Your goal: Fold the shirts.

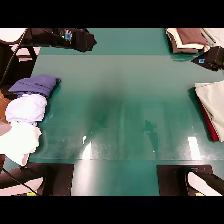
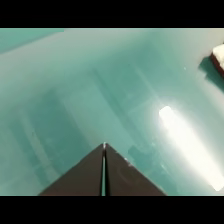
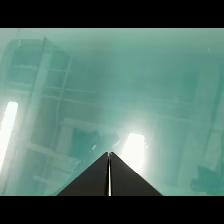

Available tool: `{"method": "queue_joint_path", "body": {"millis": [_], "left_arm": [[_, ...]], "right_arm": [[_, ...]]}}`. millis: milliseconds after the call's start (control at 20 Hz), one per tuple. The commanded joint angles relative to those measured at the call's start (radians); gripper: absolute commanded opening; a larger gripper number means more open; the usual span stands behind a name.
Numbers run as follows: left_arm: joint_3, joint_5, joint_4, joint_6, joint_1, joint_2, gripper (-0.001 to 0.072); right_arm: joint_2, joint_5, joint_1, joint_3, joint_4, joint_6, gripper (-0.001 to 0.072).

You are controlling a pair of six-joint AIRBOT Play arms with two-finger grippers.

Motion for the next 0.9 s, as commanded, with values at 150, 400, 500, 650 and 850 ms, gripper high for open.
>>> {"method": "queue_joint_path", "body": {"millis": [150,400,500,650,850], "left_arm": [[0.0,0.027,0.0,0.0,0.0,0.0,0.0025],[0.0,0.027,0.0,0.0,0.0,0.0,0.0025],[0.0,0.027,0.0,0.0,0.0,0.0,0.0025],[0.0,0.073,-0.001,0.018,0.0,0.0,0.0025],[0.0,-0.016,0.387,-0.098,0.064,-0.005,0.0635]], "right_arm": [[0.0,-0.002,0.003,0.001,0.002,0.0,0.0015],[0.0,-0.001,0.003,0.001,0.002,0.0,0.0015],[0.0,-0.001,0.003,0.001,0.002,0.0,0.0015],[0.0,-0.001,0.003,0.001,0.002,0.0,0.0015],[0.001,-0.001,0.003,0.001,0.001,0.0,0.0015]]}}
